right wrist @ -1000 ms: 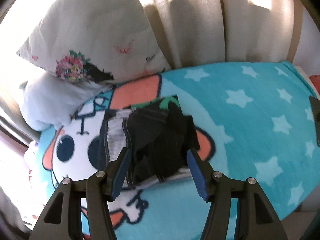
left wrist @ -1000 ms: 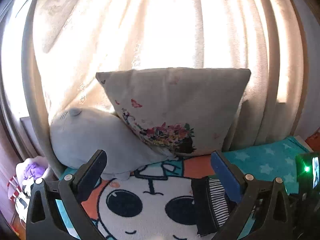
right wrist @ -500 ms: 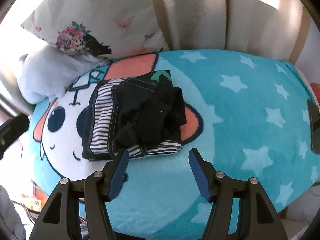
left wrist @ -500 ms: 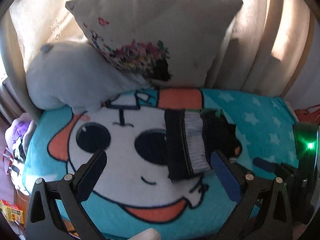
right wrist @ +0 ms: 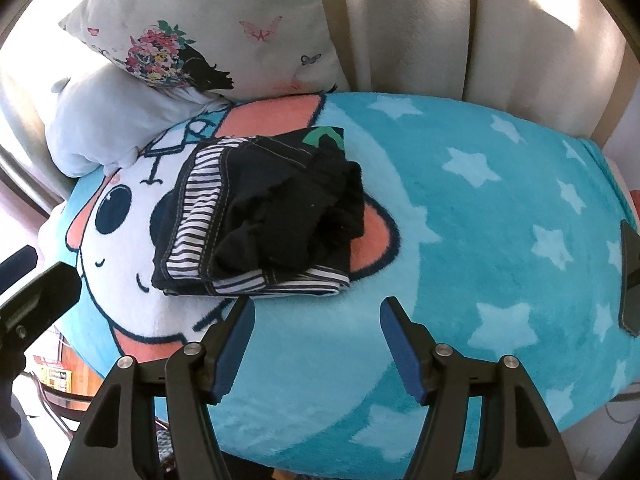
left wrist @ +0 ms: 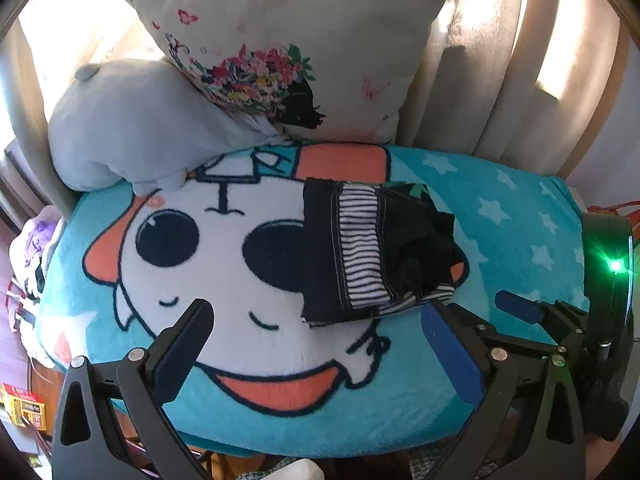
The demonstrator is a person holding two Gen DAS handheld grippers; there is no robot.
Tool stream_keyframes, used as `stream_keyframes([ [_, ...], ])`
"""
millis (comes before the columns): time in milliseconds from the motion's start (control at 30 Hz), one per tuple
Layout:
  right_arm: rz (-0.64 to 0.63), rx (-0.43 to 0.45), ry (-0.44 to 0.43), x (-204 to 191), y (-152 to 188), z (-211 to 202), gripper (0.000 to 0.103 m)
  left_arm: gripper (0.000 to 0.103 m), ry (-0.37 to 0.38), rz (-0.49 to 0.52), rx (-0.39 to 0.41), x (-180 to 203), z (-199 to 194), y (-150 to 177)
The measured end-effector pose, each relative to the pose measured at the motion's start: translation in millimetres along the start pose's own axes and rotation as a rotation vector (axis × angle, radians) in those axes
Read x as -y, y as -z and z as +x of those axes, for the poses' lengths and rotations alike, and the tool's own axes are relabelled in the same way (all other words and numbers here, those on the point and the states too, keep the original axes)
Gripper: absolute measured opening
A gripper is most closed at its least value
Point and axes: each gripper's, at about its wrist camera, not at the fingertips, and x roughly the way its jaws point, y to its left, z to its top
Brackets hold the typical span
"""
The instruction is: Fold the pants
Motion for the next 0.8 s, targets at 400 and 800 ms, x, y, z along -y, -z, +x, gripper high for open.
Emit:
stream_keyframes([
  [400, 0.008, -0.019, -0.003, 11.9, 5.3, 3.3, 0.070, 0.103, 0.033, -0.027, -0.045, 7.6, 7.5, 6.0],
  [800, -0.009, -0.034, -0.003, 10.4, 4.1, 9.0, 0.070, 0.103, 0.052, -0.071, -0.087, 4.8, 17.4, 6.3],
])
